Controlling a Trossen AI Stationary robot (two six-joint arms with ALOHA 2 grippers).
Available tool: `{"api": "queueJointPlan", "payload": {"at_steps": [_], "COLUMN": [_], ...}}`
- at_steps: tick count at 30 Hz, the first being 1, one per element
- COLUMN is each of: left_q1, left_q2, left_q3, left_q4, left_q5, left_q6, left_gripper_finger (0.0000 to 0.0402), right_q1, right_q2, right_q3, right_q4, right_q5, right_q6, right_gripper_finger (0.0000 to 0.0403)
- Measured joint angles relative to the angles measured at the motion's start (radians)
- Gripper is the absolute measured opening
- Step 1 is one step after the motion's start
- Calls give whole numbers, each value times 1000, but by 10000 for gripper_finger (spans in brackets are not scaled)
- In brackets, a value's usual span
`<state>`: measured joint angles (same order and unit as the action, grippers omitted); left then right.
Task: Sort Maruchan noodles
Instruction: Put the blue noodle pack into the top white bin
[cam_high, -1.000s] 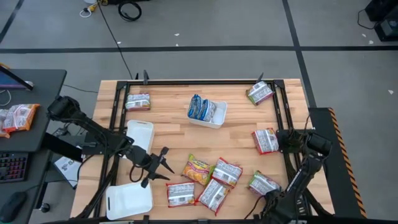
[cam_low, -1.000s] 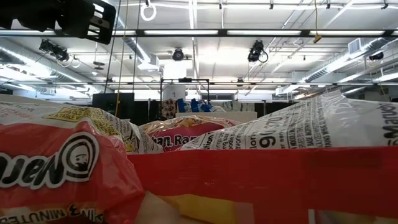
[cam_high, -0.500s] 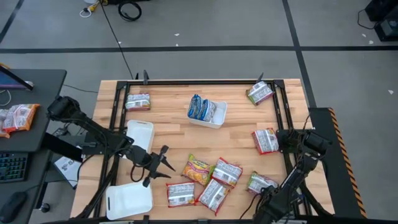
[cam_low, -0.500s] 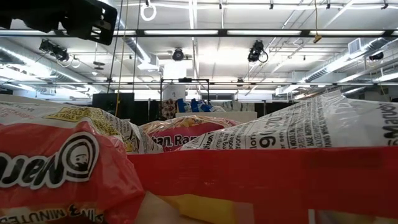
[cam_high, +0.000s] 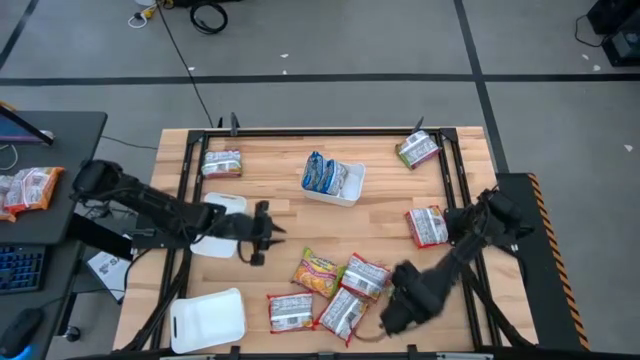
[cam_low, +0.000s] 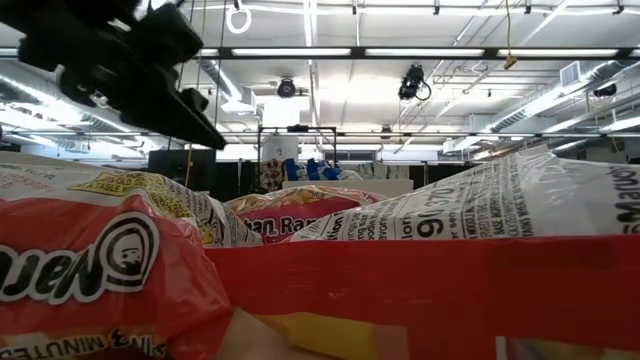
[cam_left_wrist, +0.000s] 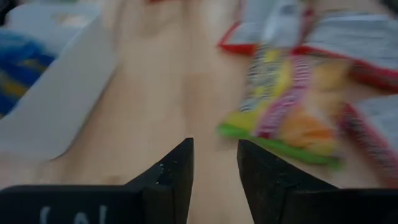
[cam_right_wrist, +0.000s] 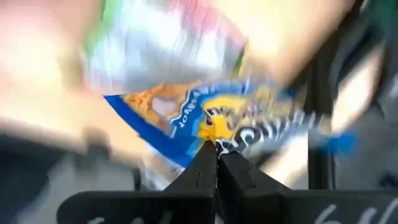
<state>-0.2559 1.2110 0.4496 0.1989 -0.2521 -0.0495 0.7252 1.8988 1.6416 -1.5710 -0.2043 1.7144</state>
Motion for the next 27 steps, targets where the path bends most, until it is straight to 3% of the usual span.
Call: {"api": "queueJointPlan", "payload": {"at_steps": [6,12,20,24,27], "left_q1": [126,198,277,328,361], "left_q2": [0,0,0,0,0], "left_q3": [1,0,0,0,0], "left_q4": [-43,-42,-42,-41,-41], "left_q5": [1,1,2,1,-2], "left_q6": [-14,-18,-64,-116,-139], "left_gripper_finger": [126,126,137,164,190], "right_q1": [-182,-368,-530,-620,-691], "right_q2": [-45,-50,-51,-51,-51], "right_q3": [0,56,228,274,273], "right_q4": [0,-1,-1,0,0], "right_q5": [327,496,710,750,683], "right_q6": [-229,-547,-894,-980,-977], "right_gripper_finger": [2,1,1,1,1]}}
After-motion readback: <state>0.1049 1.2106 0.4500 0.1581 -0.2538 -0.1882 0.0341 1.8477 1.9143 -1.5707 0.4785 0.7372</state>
